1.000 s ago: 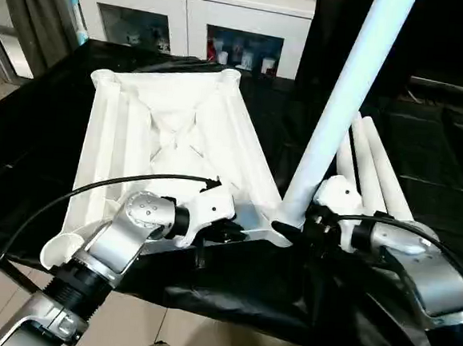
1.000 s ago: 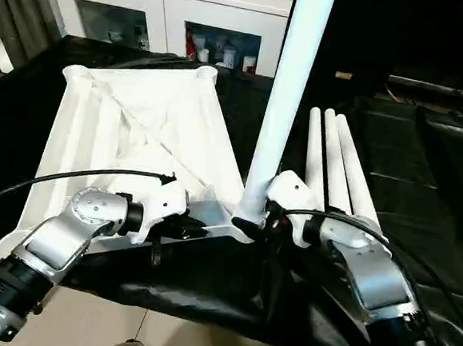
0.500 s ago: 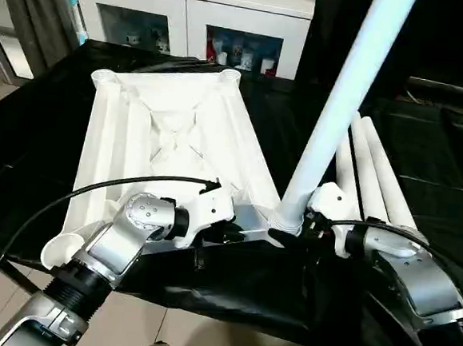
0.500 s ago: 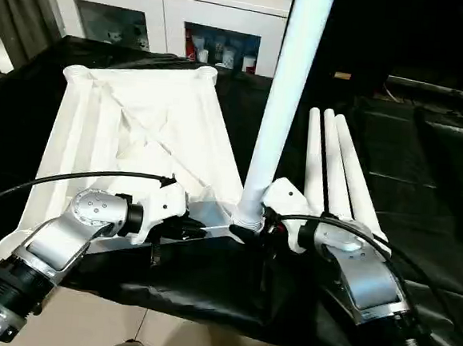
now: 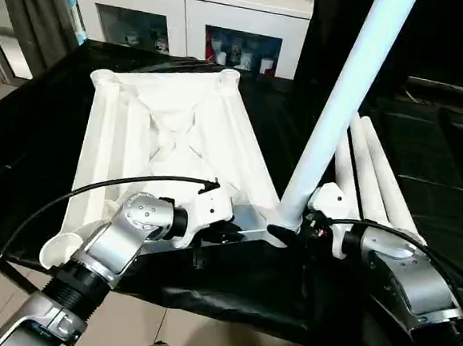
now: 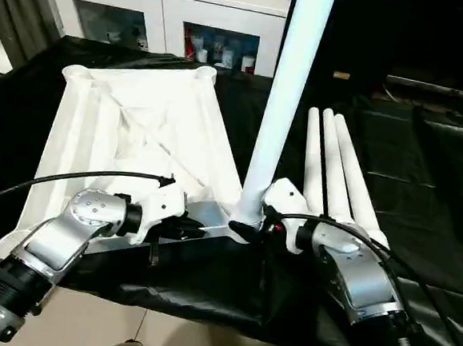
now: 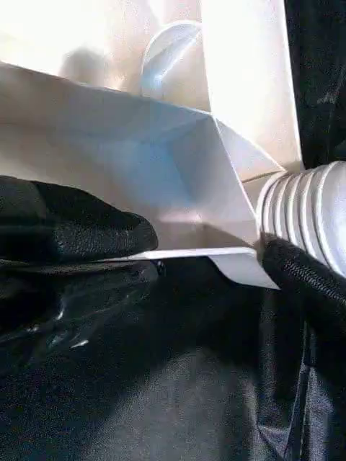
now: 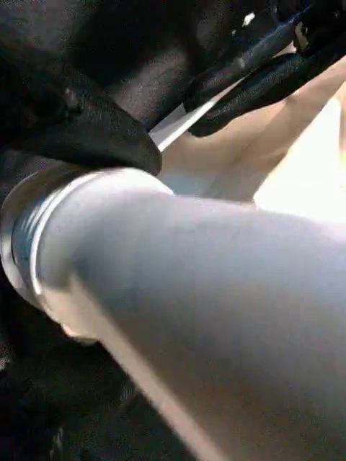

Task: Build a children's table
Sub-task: Rotate leg to tighten

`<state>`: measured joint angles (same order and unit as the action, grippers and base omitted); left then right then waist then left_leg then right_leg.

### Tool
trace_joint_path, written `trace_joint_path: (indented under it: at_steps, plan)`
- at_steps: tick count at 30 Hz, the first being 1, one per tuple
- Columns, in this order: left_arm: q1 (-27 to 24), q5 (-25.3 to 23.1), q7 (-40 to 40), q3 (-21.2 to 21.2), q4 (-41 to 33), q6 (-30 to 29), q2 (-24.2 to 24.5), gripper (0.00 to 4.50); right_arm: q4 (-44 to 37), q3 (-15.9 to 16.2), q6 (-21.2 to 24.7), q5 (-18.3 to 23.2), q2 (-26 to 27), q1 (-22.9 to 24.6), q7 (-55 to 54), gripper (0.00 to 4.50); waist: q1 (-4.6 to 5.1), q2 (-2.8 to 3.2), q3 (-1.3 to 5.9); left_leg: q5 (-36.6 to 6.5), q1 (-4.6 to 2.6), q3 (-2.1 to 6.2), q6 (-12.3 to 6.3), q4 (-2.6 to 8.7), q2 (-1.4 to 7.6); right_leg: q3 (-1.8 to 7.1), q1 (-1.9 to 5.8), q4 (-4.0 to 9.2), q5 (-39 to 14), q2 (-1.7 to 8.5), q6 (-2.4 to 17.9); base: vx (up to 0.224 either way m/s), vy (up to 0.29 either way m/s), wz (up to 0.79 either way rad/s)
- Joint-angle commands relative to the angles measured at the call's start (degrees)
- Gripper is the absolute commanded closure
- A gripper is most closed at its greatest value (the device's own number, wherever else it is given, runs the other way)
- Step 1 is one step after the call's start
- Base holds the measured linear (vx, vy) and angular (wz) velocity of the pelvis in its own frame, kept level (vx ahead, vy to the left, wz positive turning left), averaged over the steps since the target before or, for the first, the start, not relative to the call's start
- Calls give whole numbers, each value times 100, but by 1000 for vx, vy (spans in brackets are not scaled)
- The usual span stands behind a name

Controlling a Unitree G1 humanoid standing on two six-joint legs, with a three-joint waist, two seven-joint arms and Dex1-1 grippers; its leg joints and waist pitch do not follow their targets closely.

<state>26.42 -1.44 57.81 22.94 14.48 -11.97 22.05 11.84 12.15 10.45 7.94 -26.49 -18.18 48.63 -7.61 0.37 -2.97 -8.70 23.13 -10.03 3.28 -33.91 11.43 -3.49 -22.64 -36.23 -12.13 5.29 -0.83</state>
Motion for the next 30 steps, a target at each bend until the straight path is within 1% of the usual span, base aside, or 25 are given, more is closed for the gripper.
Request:
trace_joint_path:
  at_steps: [1,2,4,7,13,14,15,16,17,18,19,20,21,22,23,24,25,26,27,28,29,30]
  plan:
    - [21,-20,50,20,-113,161,38,450,53,-131,-87,19,-14,-54,-29,142,46,-19,373,-1115,-167,27,-198,366,157,220,248,392,-123,251,1311,0,0,0]
    - [22,-21,55,20,-111,160,39,450,68,-137,-103,17,-4,-54,-23,154,50,-17,371,-1124,-169,29,-191,370,160,219,245,391,-133,251,1312,0,0,0]
    - [23,-22,61,21,-109,156,39,450,79,-145,-116,21,7,-53,-13,162,52,-24,372,-1134,-167,26,-184,367,157,222,247,393,-136,252,1313,0,0,0]
    - [22,-17,68,23,-112,146,42,450,79,-139,-128,15,14,-33,-5,168,61,-11,366,-1149,-166,29,-182,373,157,218,245,395,-135,250,1315,0,0,0]
    - [11,21,-15,-35,-76,48,-8,450,109,-171,-98,54,140,79,-131,173,82,-9,359,-1226,-166,34,-151,385,159,219,241,401,-199,250,1318,0,0,0]
    - [39,13,-177,-96,-6,-33,-90,450,238,-252,5,29,273,64,-418,173,85,-12,358,-1228,-166,35,-149,386,156,218,243,404,-202,248,1314,0,0,0]
    - [105,-14,-448,-182,131,-151,-235,450,476,-388,162,-25,492,28,-916,173,120,-11,350,-1293,-161,26,-115,396,147,219,233,415,-298,249,1336,0,0,0]
    - [118,-20,-494,-195,156,-170,-261,450,519,-411,188,-35,529,21,-1003,173,120,-11,350,-1293,-161,26,-115,396,147,219,233,415,-298,249,1336,0,0,0]
    - [158,-37,-628,-231,230,-225,-335,450,642,-478,257,-63,638,3,-1252,173,144,-8,340,-1410,-167,32,-50,411,139,214,226,437,-499,250,1323,0,0,0]
    - [207,-54,-766,-261,312,-295,-424,450,772,-563,336,-73,775,-13,-1535,173,156,-13,341,-1481,-179,41,12,423,146,213,230,458,-674,260,1274,0,0,0]
    - [285,-100,-1038,-309,454,-409,-584,450,950,-681,423,-112,975,-50,-1983,173,170,-4,330,-1561,-184,41,57,436,150,220,215,469,-809,259,1232,0,0,0]
    - [308,-114,-1119,-322,495,-443,-631,450,999,-714,446,-124,1032,-62,-2112,173,181,1,322,-1628,-192,39,84,441,146,223,196,485,-917,257,1208,0,0,0]
    - [382,-148,-1390,-375,639,-584,-795,450,1139,-805,547,-178,1198,-111,-2512,173,206,-20,319,-1765,-193,45,152,455,137,220,210,506,-1148,263,1144,0,0,0]
    - [541,-208,-1950,-490,969,-826,-1129,450,1377,-946,730,-263,1498,-240,-3182,173,230,11,309,-1845,-203,50,221,464,135,226,186,522,-1294,267,1120,0,0,0]
    - [607,-227,-2163,-536,1110,-894,-1252,450,1461,-991,787,-280,1608,-299,-3394,174,266,2,275,-2102,-231,52,301,479,121,218,159,570,-1707,265,1061,0,0,0]
    - [607,-227,-2163,-536,1110,-894,-1252,450,1461,-991,787,-280,1608,-299,-3394,174,263,-4,282,-2218,-259,62,325,476,121,216,157,604,-1911,274,1002,0,0,0]
    - [749,-260,-2555,-601,1413,-936,-1493,450,1632,-1028,773,-257,1834,-453,-3691,174,263,-9,280,-2283,-241,84,325,487,128,220,182,626,-2043,300,899,0,0,0]
    - [834,-279,-2776,-635,1596,-950,-1638,450,1738,-1052,742,-253,1976,-550,-3851,174,285,-4,269,-2374,-245,85,340,499,117,218,161,649,-2172,288,821,0,0,0]
    - [937,-267,-2977,-675,1817,-952,-1815,450,1874,-1109,659,-179,2182,-676,-4003,174,287,-4,289,-2447,-286,84,357,490,106,223,133,672,-2258,291,785,0,0,0]
    - [1001,-257,-3095,-701,1957,-951,-1926,450,1961,-1151,601,-126,2317,-755,-4093,174,275,-4,299,-2418,-281,102,361,492,114,219,154,666,-2206,303,775,0,0,0]
    - [1081,-274,-3237,-712,2120,-897,-2049,450,2083,-1162,502,-144,2444,-842,-4288,174,262,-18,310,-2294,-263,96,329,505,119,223,169,662,-2005,292,761,0,0,0]
    - [1081,-274,-3237,-712,2120,-897,-2049,450,2083,-1162,502,-144,2444,-842,-4288,174,265,-16,313,-2238,-257,93,315,512,123,226,169,654,-1887,290,779,0,0,0]
